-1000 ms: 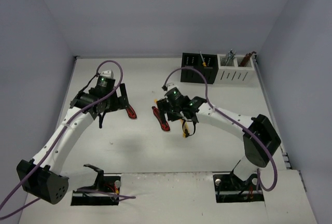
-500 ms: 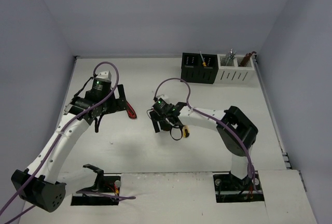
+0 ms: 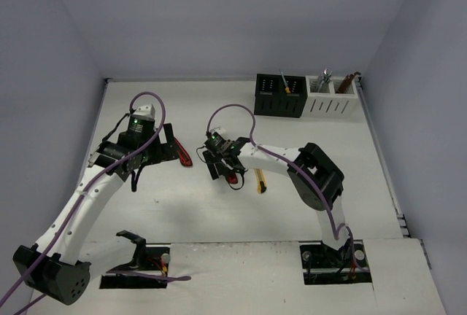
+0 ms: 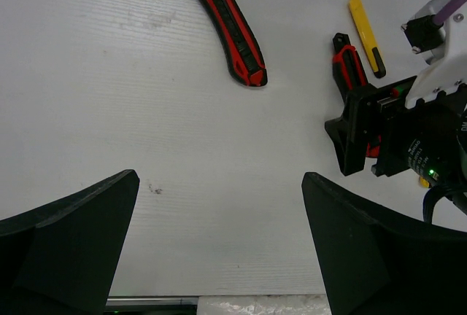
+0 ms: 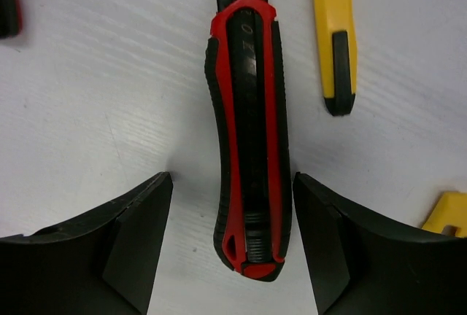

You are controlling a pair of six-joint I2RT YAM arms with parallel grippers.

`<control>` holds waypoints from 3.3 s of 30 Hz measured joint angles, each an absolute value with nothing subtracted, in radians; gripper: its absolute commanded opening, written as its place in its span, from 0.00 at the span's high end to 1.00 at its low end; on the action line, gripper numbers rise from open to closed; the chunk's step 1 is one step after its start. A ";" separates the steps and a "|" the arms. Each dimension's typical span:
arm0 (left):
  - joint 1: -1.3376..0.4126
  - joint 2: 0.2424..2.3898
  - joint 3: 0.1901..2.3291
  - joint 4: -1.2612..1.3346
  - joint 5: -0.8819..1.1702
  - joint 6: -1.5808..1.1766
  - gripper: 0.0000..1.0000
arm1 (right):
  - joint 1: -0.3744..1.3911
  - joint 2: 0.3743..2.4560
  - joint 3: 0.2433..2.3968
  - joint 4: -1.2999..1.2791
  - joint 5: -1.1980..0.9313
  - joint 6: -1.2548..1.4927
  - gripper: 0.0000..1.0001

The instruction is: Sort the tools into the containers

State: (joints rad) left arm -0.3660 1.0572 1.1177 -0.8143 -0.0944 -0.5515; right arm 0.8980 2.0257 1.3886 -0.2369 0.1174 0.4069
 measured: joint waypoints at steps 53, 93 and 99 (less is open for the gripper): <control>-0.366 0.983 1.081 -0.825 -0.161 -0.527 0.06 | 0.422 1.966 1.893 0.200 0.203 -0.127 1.00; -0.366 0.982 1.039 -0.827 -0.207 -0.525 0.06 | 0.352 2.267 1.615 0.964 0.226 -0.110 1.00; -0.366 0.979 1.023 -0.827 -0.207 -0.512 0.06 | 0.352 2.267 1.562 1.056 0.238 -0.126 0.96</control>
